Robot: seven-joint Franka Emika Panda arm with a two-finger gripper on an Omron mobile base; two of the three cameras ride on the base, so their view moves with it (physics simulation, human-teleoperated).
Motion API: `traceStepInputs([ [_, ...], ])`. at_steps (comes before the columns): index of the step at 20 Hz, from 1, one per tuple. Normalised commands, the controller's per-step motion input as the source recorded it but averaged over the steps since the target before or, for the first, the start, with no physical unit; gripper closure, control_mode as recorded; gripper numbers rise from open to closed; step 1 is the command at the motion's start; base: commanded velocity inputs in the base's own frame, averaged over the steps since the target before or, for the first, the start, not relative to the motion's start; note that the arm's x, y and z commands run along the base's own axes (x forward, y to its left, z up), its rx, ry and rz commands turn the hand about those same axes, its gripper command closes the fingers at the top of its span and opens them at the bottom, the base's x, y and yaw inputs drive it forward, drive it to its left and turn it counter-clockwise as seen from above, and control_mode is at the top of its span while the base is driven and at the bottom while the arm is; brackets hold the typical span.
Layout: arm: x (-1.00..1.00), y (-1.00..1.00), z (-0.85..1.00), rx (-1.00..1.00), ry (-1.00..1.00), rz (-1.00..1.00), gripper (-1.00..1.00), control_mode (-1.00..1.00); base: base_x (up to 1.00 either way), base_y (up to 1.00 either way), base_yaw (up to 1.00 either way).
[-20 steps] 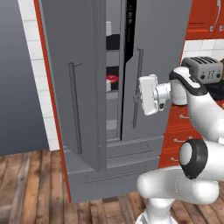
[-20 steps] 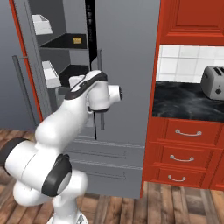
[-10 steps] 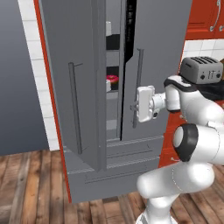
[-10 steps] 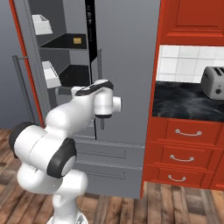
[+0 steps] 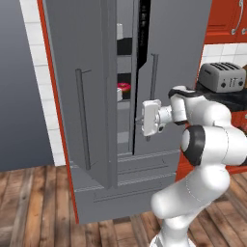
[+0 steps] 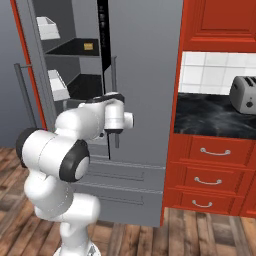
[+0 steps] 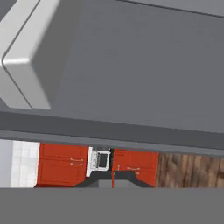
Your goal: Take the cake and donut from the fridge and place them on the empty tray on the dining counter.
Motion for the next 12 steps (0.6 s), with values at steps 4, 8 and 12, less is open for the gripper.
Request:
traceStepInputs([
  [4,0.42,0.20,-0.20,0.02,-0.07,0.03,1.00,-1.00,0.00,0.00,0.00],
  [8,0.24,0.14,-0.08,0.03,-0.13,0.02,1.00,-1.00,0.00,0.00,0.00],
  [12,0.08,0.21,-0.02,0.01,-0.13,0.00,1.00,-1.00,0.00,0.00,0.00],
])
